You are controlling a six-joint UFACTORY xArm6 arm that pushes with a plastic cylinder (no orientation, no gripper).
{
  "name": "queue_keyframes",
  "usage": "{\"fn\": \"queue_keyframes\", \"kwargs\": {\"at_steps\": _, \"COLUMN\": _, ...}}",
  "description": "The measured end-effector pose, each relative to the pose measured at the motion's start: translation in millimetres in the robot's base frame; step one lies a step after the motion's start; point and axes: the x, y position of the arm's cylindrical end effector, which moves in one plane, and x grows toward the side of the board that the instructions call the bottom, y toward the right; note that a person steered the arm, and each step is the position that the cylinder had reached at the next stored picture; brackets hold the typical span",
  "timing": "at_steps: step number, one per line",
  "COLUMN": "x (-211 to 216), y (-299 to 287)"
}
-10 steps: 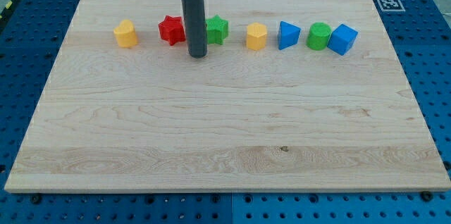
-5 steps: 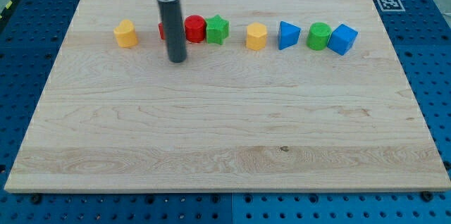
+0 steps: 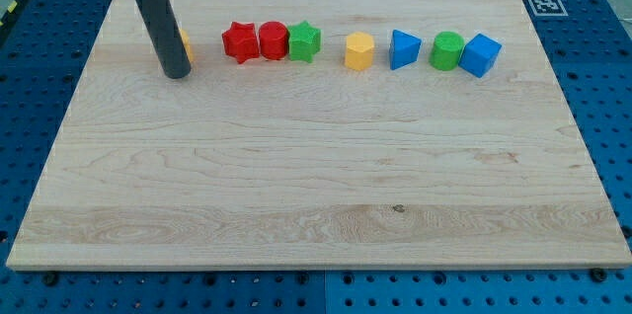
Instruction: Adjust the red blocks heart in a horizontal line
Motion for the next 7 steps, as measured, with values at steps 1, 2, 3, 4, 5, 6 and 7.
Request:
{"fn": "queue_keyframes", "kwargs": {"at_steps": 1, "x": -9, "y": 0}}
{"fn": "queue_keyframes", "kwargs": {"at_steps": 2, "x": -15, "y": 0}}
{"fn": "queue_keyframes", "kwargs": {"at_steps": 3, "x": -14, "y": 0}}
{"fn": "queue_keyframes", "kwargs": {"at_steps": 4, "x": -10, "y": 0}}
{"fn": "queue_keyframes", "kwargs": {"at_steps": 5, "x": -10, "y": 0}}
{"fn": "queue_keyframes", "kwargs": {"at_steps": 6, "x": -10, "y": 0}}
{"fn": "queue_keyframes", "kwargs": {"at_steps": 7, "x": -8, "y": 20}}
